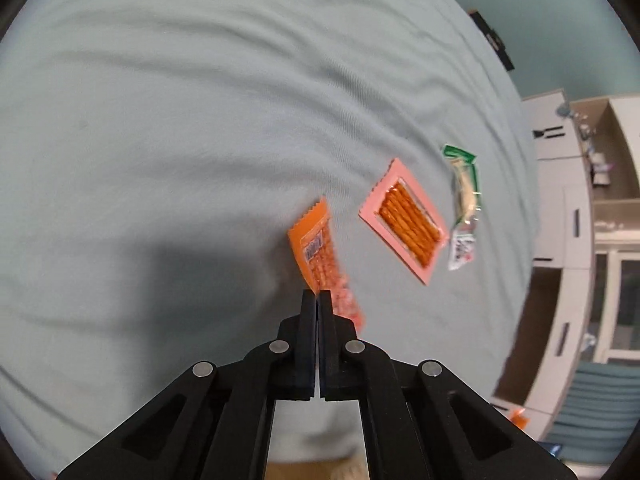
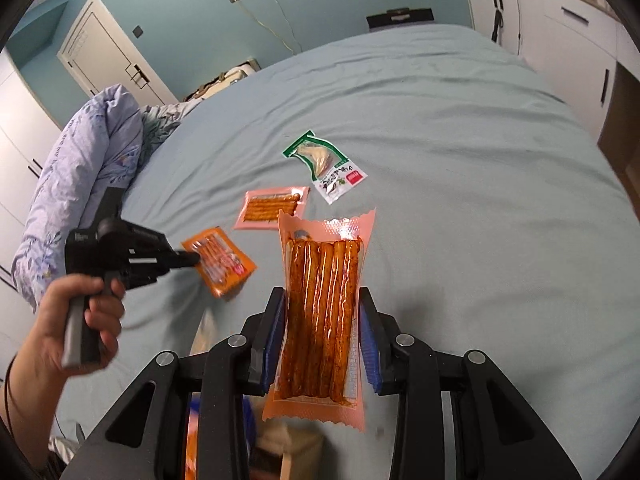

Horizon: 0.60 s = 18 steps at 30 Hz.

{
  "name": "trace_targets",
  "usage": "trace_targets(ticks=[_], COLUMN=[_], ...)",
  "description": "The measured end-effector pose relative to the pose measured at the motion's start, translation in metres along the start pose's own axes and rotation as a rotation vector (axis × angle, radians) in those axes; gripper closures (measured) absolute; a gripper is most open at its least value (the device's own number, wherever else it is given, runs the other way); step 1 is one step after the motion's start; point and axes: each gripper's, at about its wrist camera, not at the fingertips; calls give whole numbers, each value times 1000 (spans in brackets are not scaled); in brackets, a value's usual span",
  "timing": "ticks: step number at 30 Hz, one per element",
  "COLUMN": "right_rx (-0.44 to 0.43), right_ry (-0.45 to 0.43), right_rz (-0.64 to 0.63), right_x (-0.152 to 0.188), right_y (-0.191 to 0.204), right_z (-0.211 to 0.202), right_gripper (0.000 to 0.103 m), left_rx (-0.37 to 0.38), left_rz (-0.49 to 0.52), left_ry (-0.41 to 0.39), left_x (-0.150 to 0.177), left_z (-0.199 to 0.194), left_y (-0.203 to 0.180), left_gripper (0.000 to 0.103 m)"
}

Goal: Organize snacks
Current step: 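Lift the pink pretzel pack with the right tool toward the box, then lower the pretzel pack into the box and open the right tool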

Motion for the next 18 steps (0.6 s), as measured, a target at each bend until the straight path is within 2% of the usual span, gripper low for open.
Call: trace_targets(ticks=[3, 8, 10, 14, 18], right_rx=[-27, -136, -164, -202, -213], right_ry=[-36, -101, -95, -64, -47], right_rz=[-8, -18, -21, -44, -87], right_x=[20, 53, 65, 78, 77], right_y=[7, 5, 6, 15, 27], right_z=[-28, -60, -61, -60, -55], right_gripper=[71, 71, 71, 71, 71], left_rx=[3, 46, 94, 142, 222], left_rz=[54, 211, 278, 401, 491], left_ry=[-42, -69, -48, -12, 62], left_x=[10, 52, 77, 128, 177], left_z=[-27, -85, -108, -140, -149], left_y=[-7, -15, -18, -22, -31], left_gripper=[103, 103, 103, 103, 103])
Point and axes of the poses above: each gripper's, at about its wrist camera, not at the fingertips, and z roughly the way its jaws point, y to its left, x to its underside, and after that the axes turned 2 degrees about y, right-handed
